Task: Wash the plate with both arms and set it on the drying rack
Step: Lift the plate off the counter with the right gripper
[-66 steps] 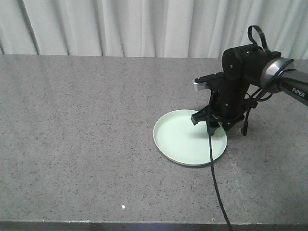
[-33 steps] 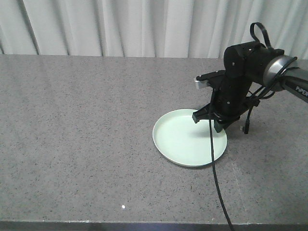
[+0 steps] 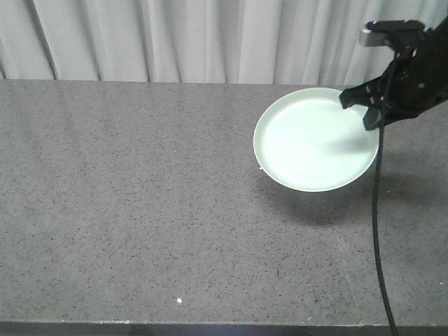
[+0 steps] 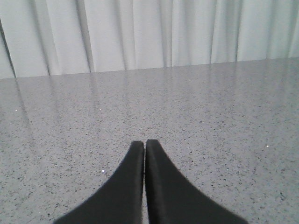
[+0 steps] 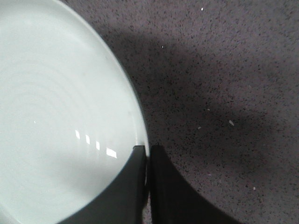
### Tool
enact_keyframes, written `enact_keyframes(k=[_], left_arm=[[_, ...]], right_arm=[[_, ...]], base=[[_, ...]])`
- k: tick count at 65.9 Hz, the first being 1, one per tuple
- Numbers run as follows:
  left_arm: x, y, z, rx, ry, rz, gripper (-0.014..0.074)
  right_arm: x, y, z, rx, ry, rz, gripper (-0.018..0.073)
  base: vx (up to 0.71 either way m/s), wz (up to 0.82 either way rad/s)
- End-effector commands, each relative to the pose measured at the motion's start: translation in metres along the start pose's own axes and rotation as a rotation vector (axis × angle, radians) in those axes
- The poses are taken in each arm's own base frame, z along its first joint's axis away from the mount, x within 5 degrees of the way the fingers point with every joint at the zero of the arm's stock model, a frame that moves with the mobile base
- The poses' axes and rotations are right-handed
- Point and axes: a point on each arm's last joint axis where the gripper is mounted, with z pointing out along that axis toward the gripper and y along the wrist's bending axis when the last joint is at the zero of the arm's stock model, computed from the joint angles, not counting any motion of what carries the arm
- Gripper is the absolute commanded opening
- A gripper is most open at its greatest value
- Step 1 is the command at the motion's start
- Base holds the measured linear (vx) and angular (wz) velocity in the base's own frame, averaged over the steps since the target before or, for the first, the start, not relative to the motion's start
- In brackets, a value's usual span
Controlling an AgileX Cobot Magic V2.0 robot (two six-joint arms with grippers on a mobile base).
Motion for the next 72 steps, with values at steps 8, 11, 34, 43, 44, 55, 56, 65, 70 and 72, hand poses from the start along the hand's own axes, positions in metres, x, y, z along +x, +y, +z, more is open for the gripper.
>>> enact_keyframes(k=[8, 11, 34, 43, 44, 55, 56, 65, 70, 72], left_arm=[[0.002, 0.0, 0.001, 0.006, -0.046, -0.012, -0.0006], [0.002, 0.0, 0.001, 0.006, -0.046, -0.012, -0.0006], [0.002, 0.0, 0.001, 0.006, -0.046, -0.012, -0.0006], [0.002, 0.0, 0.001, 0.006, -0.046, -0.012, -0.0006], [0.002, 0.0, 0.001, 0.006, -0.046, -0.012, -0.0006], [0.002, 0.0, 0.001, 0.006, -0.046, -0.012, -0.0006], [0.002, 0.0, 0.001, 0.006, -0.046, -0.012, -0.0006], [0.002, 0.0, 0.001, 0.006, -0.046, -0.012, -0.0006], [0.002, 0.0, 0.001, 0.006, -0.046, -0.012, -0.0006], [0.002, 0.0, 0.001, 0.006, -0.046, -0.012, -0.0006]], right_arm=[[0.013, 0.006, -0.096, -0.092, -0.248, -0.029, -0.0003], [0.018, 0.01, -0.109, -0.098, -0.27, -0.038, -0.0003], [0.06, 0.033, -0.19, -0.102, -0.44, -0.11, -0.0003], [0.077, 0.039, -0.199, -0.116, -0.495, -0.114, -0.0003], [0.082, 0.04, -0.2, -0.11, -0.506, -0.109, -0.0003], [0.121, 0.04, -0.173, -0.093, -0.5, -0.047, -0.0003], [0.126, 0.04, -0.173, -0.091, -0.507, -0.045, -0.0003], [0.159, 0.041, -0.162, -0.054, -0.552, -0.014, -0.0003], [0.171, 0.042, -0.165, -0.037, -0.584, 0.005, -0.0003], [0.175, 0.042, -0.166, -0.028, -0.598, 0.011, -0.0003]], base=[[0.0, 0.0], [0.0, 0.0], [0.0, 0.0], [0.0, 0.0], [0.0, 0.0], [0.0, 0.0], [0.0, 0.0], [0.0, 0.0], [0.0, 0.0], [0.0, 0.0]])
